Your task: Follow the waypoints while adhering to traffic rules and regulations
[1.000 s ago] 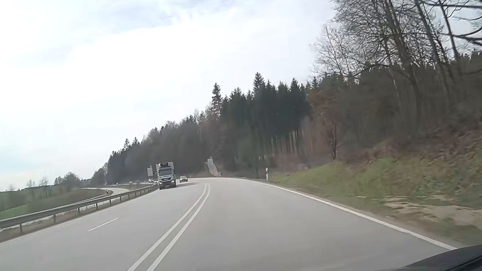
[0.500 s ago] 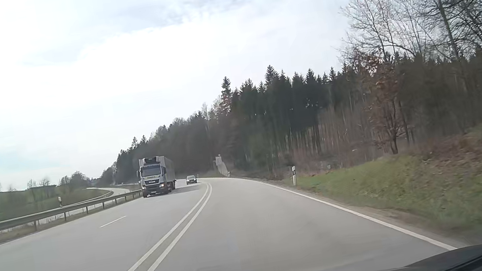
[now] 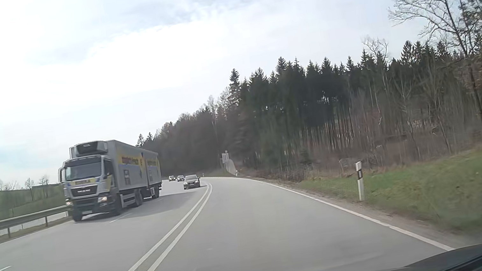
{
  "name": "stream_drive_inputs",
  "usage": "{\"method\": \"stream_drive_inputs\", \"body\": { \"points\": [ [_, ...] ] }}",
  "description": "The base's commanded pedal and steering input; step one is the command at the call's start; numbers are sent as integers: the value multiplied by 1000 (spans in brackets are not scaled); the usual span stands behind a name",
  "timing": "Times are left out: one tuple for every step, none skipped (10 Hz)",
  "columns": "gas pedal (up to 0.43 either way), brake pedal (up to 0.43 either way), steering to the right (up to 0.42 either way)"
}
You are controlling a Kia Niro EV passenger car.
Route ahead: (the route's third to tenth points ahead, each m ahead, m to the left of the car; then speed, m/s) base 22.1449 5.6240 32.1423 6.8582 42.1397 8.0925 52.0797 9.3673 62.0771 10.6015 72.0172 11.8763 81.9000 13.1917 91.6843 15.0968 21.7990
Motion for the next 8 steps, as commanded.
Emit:
{"method": "stream_drive_inputs", "body": {
  "points": [
    [157,0,-11],
    [157,0,-11],
    [157,0,-10],
    [157,0,-10],
    [157,0,-10],
    [157,0,-11],
    [157,0,-10],
    [157,0,-11]
  ]
}}
